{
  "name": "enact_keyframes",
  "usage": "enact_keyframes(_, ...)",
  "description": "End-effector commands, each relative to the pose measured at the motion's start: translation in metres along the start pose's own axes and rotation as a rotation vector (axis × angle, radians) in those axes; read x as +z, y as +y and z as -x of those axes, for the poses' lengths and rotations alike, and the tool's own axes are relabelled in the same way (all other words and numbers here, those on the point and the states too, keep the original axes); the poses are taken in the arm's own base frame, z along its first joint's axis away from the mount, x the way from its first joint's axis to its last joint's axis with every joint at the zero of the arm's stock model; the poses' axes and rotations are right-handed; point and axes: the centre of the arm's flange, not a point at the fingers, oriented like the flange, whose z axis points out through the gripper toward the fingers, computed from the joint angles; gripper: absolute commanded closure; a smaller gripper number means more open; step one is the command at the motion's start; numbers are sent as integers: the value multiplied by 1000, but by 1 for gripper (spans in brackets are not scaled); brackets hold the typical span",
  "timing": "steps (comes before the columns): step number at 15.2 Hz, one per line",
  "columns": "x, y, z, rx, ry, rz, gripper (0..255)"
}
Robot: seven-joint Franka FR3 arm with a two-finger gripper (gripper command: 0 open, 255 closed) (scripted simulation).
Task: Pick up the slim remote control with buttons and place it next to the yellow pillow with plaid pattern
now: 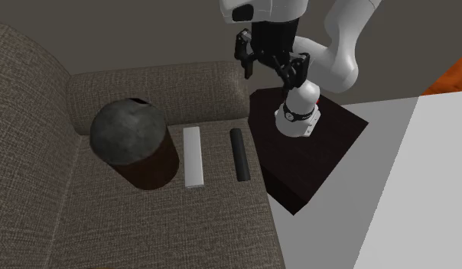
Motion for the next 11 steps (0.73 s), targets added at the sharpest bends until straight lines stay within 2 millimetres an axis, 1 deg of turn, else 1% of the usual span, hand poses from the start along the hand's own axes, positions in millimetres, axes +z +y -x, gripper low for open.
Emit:
enact_keyframes(1, 0, 0, 0, 0, 0, 0, 0)
enact_keyframes(6, 50, 36, -23, -133, 1, 8, 0)
enact_keyframes(11, 99, 69, -50, -265, 3, 15, 0)
